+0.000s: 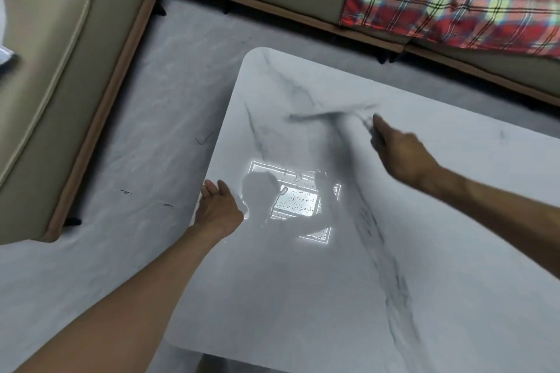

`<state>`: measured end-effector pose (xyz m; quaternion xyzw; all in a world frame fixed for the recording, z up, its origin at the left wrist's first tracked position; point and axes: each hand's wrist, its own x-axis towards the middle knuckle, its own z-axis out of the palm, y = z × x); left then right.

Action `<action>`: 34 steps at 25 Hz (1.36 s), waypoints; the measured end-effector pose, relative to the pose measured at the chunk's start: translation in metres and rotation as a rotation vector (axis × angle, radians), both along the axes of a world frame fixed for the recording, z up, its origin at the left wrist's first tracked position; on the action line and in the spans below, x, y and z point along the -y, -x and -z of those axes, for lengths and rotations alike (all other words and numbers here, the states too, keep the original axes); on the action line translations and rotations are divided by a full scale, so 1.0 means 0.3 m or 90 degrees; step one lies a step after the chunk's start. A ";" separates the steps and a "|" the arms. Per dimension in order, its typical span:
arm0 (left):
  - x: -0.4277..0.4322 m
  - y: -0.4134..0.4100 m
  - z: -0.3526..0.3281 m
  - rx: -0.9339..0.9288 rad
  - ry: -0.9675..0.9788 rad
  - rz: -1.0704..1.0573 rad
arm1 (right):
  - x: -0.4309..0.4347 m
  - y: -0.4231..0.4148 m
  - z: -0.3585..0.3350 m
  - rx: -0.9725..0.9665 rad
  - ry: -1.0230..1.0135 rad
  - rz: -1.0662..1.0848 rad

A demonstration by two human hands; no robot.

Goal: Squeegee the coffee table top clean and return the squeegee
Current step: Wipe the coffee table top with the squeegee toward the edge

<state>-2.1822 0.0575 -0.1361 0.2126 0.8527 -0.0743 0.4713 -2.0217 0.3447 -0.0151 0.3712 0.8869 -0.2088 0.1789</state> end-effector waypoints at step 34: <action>0.489 -0.066 -0.183 -0.026 -0.251 -0.576 | 0.652 0.196 0.143 -0.005 0.079 -0.231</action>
